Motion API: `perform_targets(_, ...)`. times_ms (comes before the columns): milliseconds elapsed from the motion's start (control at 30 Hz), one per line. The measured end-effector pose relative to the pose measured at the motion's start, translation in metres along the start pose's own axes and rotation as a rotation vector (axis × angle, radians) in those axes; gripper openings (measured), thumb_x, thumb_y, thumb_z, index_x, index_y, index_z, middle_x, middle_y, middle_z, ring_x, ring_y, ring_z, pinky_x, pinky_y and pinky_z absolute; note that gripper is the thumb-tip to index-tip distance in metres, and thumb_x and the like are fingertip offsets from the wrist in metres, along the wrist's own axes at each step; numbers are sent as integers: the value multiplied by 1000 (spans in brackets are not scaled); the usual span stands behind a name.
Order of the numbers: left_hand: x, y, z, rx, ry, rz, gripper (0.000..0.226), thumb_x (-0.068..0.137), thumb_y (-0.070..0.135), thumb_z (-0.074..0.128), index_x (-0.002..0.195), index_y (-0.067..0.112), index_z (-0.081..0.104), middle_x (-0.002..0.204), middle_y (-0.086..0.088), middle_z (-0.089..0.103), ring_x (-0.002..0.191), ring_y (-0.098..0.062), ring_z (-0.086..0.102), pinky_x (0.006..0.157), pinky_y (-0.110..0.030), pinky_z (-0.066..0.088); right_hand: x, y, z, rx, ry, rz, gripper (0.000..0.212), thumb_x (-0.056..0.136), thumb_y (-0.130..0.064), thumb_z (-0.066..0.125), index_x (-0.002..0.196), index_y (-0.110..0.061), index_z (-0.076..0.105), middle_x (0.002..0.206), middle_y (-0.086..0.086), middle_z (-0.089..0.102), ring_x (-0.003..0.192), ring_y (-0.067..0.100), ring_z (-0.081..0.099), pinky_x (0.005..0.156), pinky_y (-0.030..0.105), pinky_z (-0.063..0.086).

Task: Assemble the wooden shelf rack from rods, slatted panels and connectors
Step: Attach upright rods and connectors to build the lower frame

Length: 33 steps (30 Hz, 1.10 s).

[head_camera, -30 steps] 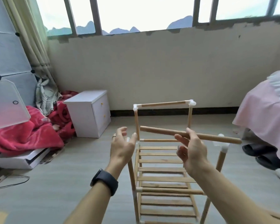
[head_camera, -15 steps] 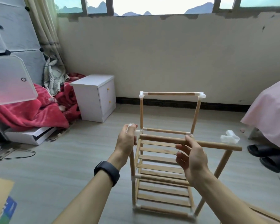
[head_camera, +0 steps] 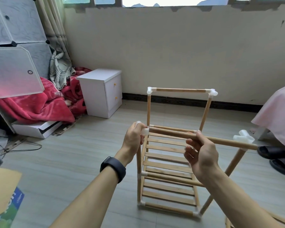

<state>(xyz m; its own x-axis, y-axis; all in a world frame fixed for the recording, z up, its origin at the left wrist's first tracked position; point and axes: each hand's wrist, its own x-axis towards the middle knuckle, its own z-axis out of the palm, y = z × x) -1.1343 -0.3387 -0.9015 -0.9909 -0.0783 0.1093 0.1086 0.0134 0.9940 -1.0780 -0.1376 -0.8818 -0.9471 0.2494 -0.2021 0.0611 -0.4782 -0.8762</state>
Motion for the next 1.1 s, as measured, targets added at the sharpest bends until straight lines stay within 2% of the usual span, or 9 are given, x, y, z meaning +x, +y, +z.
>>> perform_targets(200, -1, 1, -1, 14, 9, 7, 24, 101, 25, 41, 82, 15, 52, 61, 7, 48, 53, -5, 45, 56, -25, 41, -1, 3, -3, -28, -26, -34, 33, 102, -36, 54, 84, -14, 70, 64, 0, 64, 52, 12, 57, 55, 27, 45)
perform_targets(367, -1, 2, 1, 15, -26, 5, 25, 101, 23, 41, 80, 14, 52, 62, 4, 45, 56, -10, 41, 58, -30, 38, -2, 3, -5, -52, -75, -22, 32, 102, -36, 55, 81, -16, 68, 64, 1, 62, 52, 12, 56, 48, 23, 46)
perform_targets(667, -6, 2, 0, 79, 52, 13, 25, 103, 27, 40, 81, 16, 47, 73, 1, 43, 63, -12, 40, 61, -30, 40, 2, 12, 21, -48, -49, -27, 24, 103, -35, 57, 96, -12, 62, 65, 0, 58, 55, 11, 57, 51, 23, 50)
perform_targets(767, -1, 0, -8, 52, 61, 11, 24, 103, 25, 41, 83, 14, 49, 68, 2, 43, 61, -13, 40, 58, -29, 40, 0, 12, 21, -71, -98, 4, 27, 102, -37, 58, 92, -13, 64, 70, 2, 63, 56, 12, 57, 53, 25, 48)
perform_targets(833, 2, 0, -12, 64, 52, -1, 24, 103, 28, 43, 89, 12, 54, 70, 0, 47, 65, -18, 45, 63, -33, 43, -2, 12, 16, -118, -148, 28, 30, 101, -40, 58, 93, -12, 67, 77, 5, 71, 58, 13, 59, 54, 26, 48)
perform_targets(900, 2, 1, -11, 151, 64, -16, 25, 104, 35, 43, 99, 14, 56, 84, -4, 56, 77, -20, 54, 71, -36, 47, -3, 9, 6, -172, -193, 31, 34, 100, -43, 59, 99, -11, 69, 87, 6, 77, 59, 15, 62, 54, 27, 49)
perform_targets(967, 1, 2, -7, 338, 159, 48, 22, 105, 37, 42, 112, 19, 54, 101, -4, 59, 95, -23, 58, 77, -38, 47, -2, 3, -8, -250, -196, 6, 38, 99, -47, 60, 105, -11, 71, 94, 5, 79, 61, 16, 67, 54, 26, 52)
perform_targets(1033, -4, 8, 0, 592, 268, 221, 20, 104, 29, 44, 120, 21, 52, 114, -5, 57, 106, -24, 54, 81, -39, 46, -2, -5, -25, -320, -173, -25, 41, 99, -49, 58, 110, -11, 70, 96, 3, 79, 63, 16, 69, 55, 25, 54)
perform_targets(1100, -10, 17, 14, 834, 302, 416, 23, 99, 24, 51, 121, 21, 56, 122, -7, 56, 116, -26, 49, 89, -42, 44, -2, -14, -42, -329, -137, -43, 44, 99, -51, 56, 110, -11, 71, 94, 3, 78, 63, 16, 69, 56, 24, 54)
